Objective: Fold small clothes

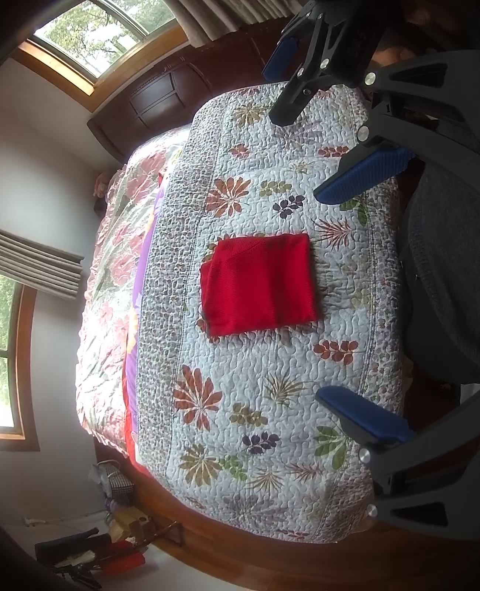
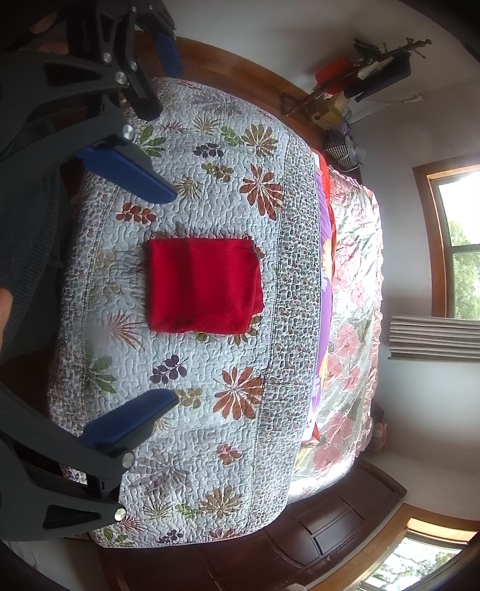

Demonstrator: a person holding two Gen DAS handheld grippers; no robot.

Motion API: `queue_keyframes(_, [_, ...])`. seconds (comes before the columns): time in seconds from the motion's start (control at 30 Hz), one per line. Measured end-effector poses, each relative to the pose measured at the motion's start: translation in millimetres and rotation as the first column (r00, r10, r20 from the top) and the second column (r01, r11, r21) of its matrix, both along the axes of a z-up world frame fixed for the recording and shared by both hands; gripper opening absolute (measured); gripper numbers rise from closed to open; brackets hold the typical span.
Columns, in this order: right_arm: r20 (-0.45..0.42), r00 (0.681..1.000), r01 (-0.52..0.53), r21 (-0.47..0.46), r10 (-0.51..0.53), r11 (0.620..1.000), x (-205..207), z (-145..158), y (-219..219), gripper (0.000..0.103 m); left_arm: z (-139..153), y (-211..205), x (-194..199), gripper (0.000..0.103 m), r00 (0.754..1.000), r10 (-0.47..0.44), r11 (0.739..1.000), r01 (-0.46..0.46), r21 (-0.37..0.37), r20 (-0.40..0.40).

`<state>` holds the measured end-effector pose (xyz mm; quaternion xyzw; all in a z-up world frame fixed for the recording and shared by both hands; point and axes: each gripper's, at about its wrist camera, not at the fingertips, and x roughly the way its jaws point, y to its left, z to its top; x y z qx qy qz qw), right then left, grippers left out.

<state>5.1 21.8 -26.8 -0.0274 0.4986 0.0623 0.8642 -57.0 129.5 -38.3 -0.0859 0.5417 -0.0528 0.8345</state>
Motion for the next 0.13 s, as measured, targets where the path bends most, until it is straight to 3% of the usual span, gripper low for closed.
queue_keyframes(0.13, [-0.007, 1.000, 0.003, 0.001, -0.003, 1.000, 2.4, -0.5, -0.8, 0.100, 1.9, 2.7, 4.4, 0.099, 1.000, -0.005, 1.000, 0.005, 0.006, 0.008])
